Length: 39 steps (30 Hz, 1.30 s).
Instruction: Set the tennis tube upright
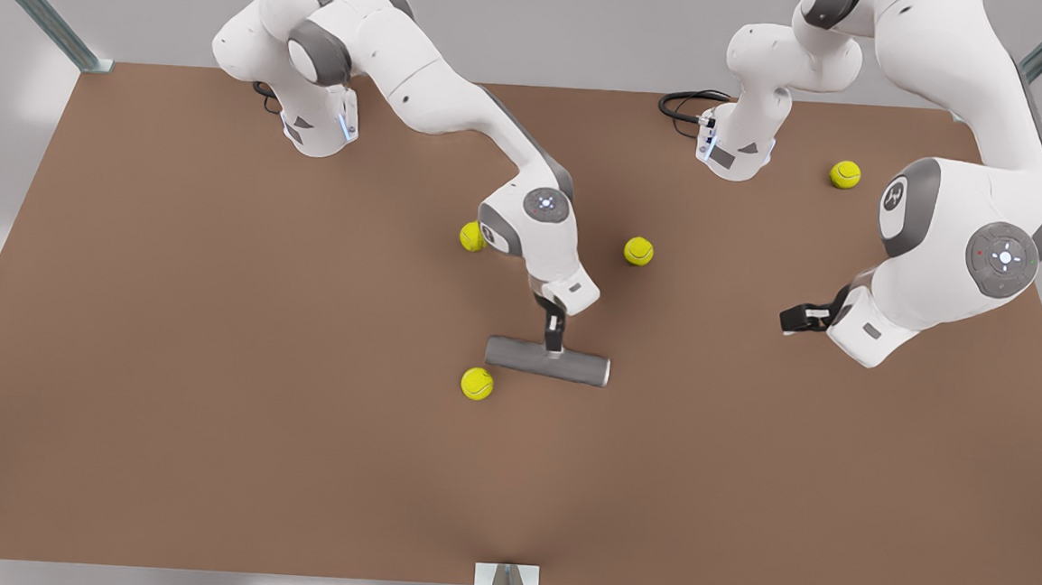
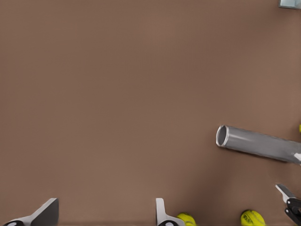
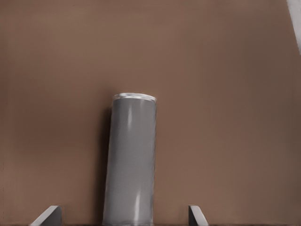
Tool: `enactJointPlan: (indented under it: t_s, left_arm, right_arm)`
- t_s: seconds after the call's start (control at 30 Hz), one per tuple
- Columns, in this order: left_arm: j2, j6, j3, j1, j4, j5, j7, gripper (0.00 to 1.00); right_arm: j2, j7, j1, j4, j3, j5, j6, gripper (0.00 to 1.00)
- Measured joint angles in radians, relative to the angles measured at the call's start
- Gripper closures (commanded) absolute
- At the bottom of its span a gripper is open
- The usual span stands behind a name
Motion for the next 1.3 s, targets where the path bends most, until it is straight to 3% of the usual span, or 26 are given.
enactJointPlan:
  t_s: [0.07, 0.23, 0.43, 0.53, 0.77, 1.13, 1.3]
  left_arm:
    - [0.026, 0.009, 0.006, 0.008, 0.0, -0.054, 0.008, 0.0]
    - [0.187, 0.018, 0.0, 0.03, 0.016, -0.345, 0.099, 0.0]
    - [0.487, 0.021, -0.049, 0.041, 0.152, -0.711, 0.295, 0.0]
    - [0.616, 0.046, -0.087, 0.043, 0.258, -0.79, 0.397, 0.0]
    - [0.757, 0.138, -0.117, 0.099, 0.289, -0.942, 0.648, 0.0]
    - [0.753, 0.106, -0.106, 0.063, 0.24, -0.936, 0.907, 0.0]
    - [0.632, 0.126, -0.102, 0.058, 0.041, -0.916, 0.972, 0.0]
  right_arm:
    - [-0.149, 0.018, -0.08, -0.002, 0.0, 0.043, -0.156, 0.0]
    - [-0.374, 0.13, -0.517, -0.011, -0.04, 0.073, -0.597, 0.0]
    - [-0.644, 0.283, -0.653, -0.081, -0.075, 0.008, -0.887, 0.0]
    - [-0.612, 0.349, -0.701, -0.082, -0.079, -0.005, -0.986, 0.0]
    - [-0.551, 0.471, -0.697, -0.075, -0.08, -0.012, -1.102, 0.0]
    - [-0.536, 0.587, -0.694, -0.073, -0.08, -0.011, -1.155, 0.0]
    - [-0.527, 0.618, -0.692, -0.073, -0.08, -0.008, -1.16, 0.0]
